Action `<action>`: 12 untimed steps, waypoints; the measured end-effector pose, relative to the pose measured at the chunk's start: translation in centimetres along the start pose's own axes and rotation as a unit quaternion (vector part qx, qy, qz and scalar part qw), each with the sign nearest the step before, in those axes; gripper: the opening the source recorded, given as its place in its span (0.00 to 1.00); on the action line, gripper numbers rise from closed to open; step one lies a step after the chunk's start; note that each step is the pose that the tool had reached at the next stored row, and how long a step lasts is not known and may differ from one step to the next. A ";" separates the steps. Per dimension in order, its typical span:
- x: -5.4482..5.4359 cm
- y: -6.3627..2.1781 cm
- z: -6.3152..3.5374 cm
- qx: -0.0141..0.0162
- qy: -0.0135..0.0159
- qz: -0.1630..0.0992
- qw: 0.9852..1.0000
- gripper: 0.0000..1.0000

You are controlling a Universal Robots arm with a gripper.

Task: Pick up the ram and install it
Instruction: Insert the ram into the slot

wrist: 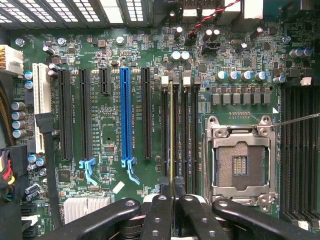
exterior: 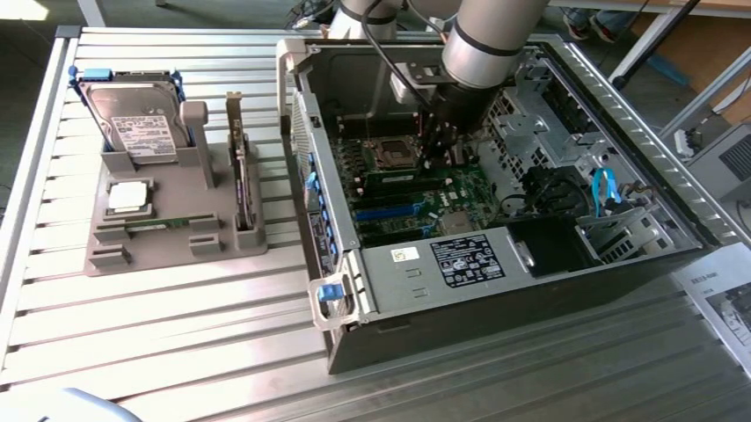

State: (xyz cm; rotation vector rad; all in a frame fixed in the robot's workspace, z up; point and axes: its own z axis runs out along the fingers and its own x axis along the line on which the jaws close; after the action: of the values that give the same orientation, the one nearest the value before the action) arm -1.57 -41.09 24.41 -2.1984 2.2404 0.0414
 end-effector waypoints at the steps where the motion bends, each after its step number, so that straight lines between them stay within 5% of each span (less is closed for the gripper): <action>1: 0.0 0.00 0.02 0.000 0.000 0.000 1.000 0.12; 12: 0.1 0.00 0.16 0.000 0.000 0.000 1.000 0.12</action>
State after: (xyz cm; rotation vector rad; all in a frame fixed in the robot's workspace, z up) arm -1.58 -41.15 24.24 -2.1985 2.2404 0.0413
